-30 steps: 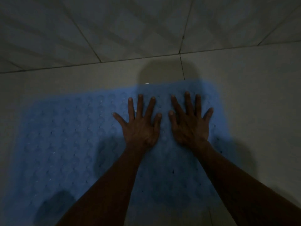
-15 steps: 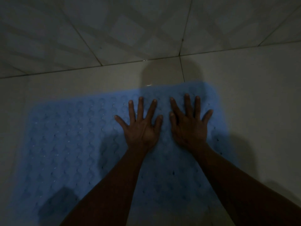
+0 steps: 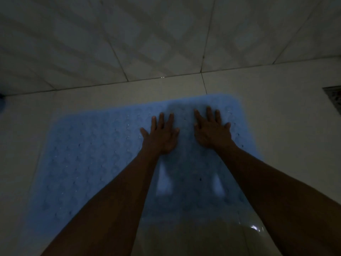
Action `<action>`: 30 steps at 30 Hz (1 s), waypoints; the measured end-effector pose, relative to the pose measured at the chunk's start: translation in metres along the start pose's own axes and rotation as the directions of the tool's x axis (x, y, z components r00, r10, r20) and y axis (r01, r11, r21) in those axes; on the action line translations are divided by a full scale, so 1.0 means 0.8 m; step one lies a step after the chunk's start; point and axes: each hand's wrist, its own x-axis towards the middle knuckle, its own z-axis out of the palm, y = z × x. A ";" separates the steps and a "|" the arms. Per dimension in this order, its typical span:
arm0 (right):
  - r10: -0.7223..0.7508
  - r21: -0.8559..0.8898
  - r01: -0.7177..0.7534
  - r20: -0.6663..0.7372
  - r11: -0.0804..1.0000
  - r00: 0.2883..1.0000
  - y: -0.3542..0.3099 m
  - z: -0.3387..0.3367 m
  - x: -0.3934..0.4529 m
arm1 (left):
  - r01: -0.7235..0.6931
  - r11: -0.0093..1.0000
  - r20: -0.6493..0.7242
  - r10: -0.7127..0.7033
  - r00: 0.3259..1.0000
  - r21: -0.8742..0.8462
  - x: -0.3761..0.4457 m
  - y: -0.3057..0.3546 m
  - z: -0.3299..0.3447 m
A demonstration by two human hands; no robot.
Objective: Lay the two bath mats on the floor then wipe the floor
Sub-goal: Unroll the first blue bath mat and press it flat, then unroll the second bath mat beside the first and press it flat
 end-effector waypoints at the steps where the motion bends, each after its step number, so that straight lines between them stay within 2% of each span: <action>1: -0.009 0.022 0.009 0.001 1.000 1.000 -0.011 0.000 -0.010 | 0.004 1.000 -0.006 -0.004 1.000 -0.021 -0.011 -0.005 -0.005; 5: -0.021 0.161 0.023 -0.011 0.987 1.000 -0.072 -0.004 -0.045 | 0.014 0.989 -0.051 -0.022 0.998 -0.145 -0.057 -0.032 -0.040; 8: -0.056 0.271 0.074 -0.075 0.960 0.996 -0.128 -0.026 -0.061 | 0.035 0.963 -0.121 -0.069 0.990 -0.267 -0.087 -0.065 -0.083; 12: -0.130 0.297 0.170 -0.148 0.940 0.980 -0.225 -0.077 -0.087 | -0.001 0.923 -0.244 -0.100 0.965 -0.385 -0.128 -0.125 -0.159; 15: -0.164 0.299 0.209 -0.170 0.931 0.972 -0.303 -0.117 -0.107 | -0.060 0.896 -0.369 -0.120 0.922 -0.440 -0.166 -0.166 -0.224; 19: -0.239 0.276 0.282 -0.179 0.919 0.954 -0.407 -0.164 -0.138 | -0.075 0.879 -0.457 -0.170 0.873 -0.470 -0.226 -0.235 -0.307; 24: -0.380 0.240 0.413 -0.171 0.879 0.909 -0.528 -0.211 -0.164 | -0.017 0.850 -0.532 -0.313 0.787 -0.527 -0.286 -0.324 -0.390; 30: -0.507 0.232 0.532 -0.163 0.814 0.846 -0.629 -0.224 -0.176 | 0.031 0.815 -0.590 -0.444 0.674 -0.578 -0.344 -0.397 -0.442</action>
